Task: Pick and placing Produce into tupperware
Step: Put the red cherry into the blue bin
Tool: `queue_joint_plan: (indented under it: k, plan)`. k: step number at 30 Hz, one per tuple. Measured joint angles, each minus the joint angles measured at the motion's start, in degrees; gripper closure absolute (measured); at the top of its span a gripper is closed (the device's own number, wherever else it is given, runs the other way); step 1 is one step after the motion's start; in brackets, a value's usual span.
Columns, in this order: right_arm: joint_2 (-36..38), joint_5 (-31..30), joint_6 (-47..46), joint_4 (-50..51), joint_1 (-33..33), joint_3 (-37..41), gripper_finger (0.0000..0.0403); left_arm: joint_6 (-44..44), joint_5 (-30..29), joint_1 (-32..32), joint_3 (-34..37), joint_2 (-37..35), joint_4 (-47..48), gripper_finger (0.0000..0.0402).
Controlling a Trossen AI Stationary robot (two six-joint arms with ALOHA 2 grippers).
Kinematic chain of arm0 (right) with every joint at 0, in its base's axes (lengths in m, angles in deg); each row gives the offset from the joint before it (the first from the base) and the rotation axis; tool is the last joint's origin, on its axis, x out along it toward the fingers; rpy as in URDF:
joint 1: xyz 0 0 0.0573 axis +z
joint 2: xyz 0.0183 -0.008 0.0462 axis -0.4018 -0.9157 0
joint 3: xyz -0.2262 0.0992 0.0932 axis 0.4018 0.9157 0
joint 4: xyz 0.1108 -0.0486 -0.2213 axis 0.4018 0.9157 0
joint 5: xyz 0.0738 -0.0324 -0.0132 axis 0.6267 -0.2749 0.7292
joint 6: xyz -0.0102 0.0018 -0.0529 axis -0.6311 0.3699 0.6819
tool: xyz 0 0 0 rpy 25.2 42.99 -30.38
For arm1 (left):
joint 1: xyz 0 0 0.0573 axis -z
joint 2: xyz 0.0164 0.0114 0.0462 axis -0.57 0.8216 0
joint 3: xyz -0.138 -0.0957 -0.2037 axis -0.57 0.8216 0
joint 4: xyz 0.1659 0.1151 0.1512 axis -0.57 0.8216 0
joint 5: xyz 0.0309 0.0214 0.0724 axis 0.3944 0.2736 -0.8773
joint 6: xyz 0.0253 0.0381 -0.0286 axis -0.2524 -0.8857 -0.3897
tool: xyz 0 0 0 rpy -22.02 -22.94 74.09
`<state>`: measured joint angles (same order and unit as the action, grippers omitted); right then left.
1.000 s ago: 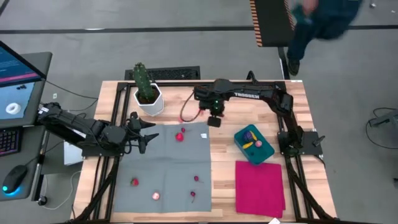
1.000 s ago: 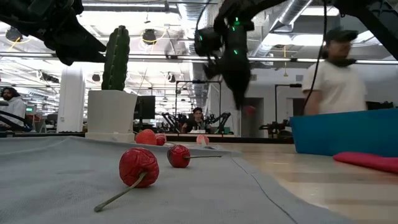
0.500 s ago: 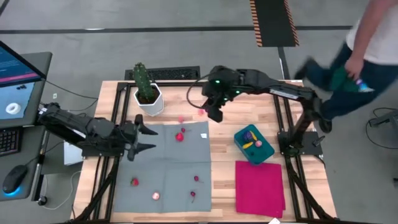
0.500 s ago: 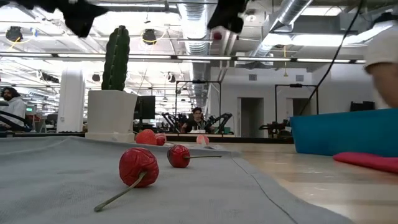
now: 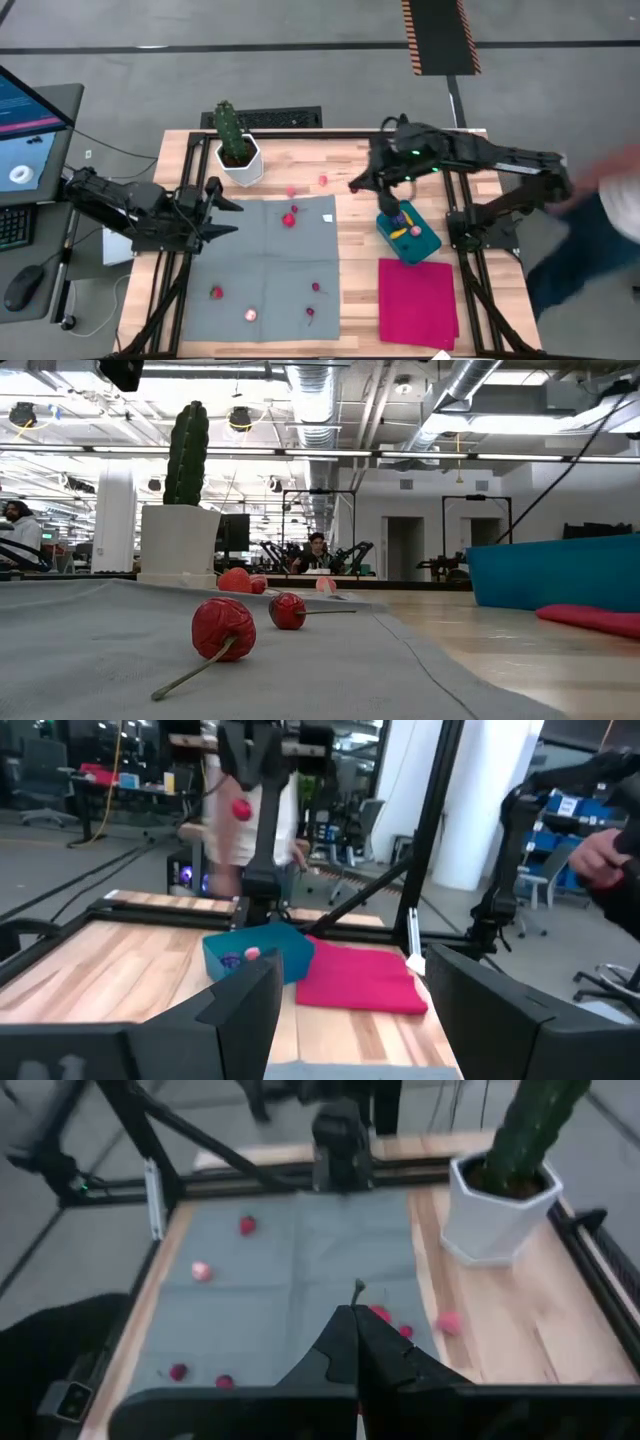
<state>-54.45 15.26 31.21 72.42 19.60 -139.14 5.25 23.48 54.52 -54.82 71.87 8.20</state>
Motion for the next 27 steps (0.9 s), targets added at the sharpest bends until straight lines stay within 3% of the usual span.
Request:
queue_joint_plan:
  k: [11, 16, 27]
  plan:
    - [20.1, -4.0, -3.5, -16.8, 5.1, 23.2, 0.0391, -2.2, 0.4, 0.0, 0.0, -0.8, -1.0, 0.0165]
    - [25.6, -7.7, -4.1, -20.5, 7.1, 31.1, 0.0389, -2.1, 0.4, 0.0, 0.0, -0.8, -0.6, 0.0165]
    - [37.9, -7.5, -5.5, -33.0, 8.6, 48.8, 0.039, -2.8, 1.5, 0.0, 1.4, -0.8, -1.0, 0.0165]
